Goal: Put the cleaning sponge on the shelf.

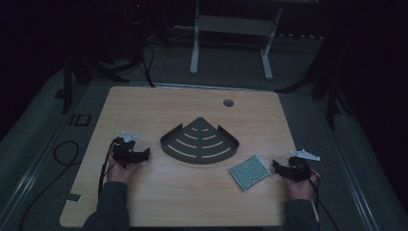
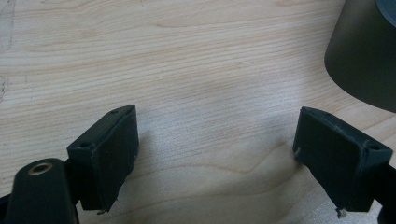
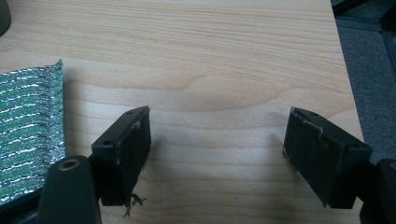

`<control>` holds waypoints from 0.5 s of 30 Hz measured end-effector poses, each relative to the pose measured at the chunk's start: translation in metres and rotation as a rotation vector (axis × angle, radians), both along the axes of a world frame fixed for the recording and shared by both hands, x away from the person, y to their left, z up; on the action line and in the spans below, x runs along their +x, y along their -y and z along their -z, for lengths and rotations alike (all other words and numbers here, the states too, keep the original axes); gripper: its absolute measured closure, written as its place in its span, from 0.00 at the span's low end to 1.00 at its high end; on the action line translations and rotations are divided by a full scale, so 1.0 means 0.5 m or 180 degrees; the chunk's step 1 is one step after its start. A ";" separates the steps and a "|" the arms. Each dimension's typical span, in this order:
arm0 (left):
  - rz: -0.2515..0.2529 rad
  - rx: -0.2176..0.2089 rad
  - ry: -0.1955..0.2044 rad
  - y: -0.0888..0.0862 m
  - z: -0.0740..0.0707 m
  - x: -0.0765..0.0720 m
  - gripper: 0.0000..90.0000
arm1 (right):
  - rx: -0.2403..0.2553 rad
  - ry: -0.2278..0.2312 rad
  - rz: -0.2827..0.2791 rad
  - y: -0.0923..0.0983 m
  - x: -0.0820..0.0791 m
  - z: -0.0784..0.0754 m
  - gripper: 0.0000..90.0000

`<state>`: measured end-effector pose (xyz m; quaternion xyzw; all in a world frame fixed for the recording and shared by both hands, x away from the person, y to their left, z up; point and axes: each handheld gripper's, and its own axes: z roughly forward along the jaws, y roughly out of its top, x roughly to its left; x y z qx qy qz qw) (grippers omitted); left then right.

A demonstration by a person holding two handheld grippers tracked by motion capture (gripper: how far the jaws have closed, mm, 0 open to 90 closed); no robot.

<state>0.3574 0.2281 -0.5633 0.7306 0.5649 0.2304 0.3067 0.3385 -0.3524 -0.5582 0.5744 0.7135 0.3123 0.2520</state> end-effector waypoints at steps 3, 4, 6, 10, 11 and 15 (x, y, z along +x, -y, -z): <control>0.0015 -0.0002 0.0000 -0.001 0.000 0.000 0.16 | -0.0002 0.0003 -0.0007 0.000 0.000 0.000 0.25; 0.0015 -0.0002 0.0000 -0.001 0.000 0.000 0.16 | -0.0002 0.0006 -0.0009 0.000 -0.001 0.000 0.26; 0.0015 -0.0003 -0.0001 -0.001 0.000 0.000 0.16 | -0.0003 0.0017 -0.0019 -0.001 -0.003 0.000 0.28; 0.0017 -0.0002 -0.0001 -0.001 0.000 0.000 0.16 | -0.0008 0.0056 -0.0020 -0.004 -0.009 -0.007 0.34; 0.0017 -0.0001 -0.0001 -0.001 0.000 0.000 0.16 | -0.0016 0.0089 -0.0027 -0.005 -0.012 -0.011 0.35; 0.0017 -0.0001 0.0000 -0.001 0.000 0.000 0.16 | -0.0003 0.0208 -0.0083 -0.012 -0.026 -0.030 0.47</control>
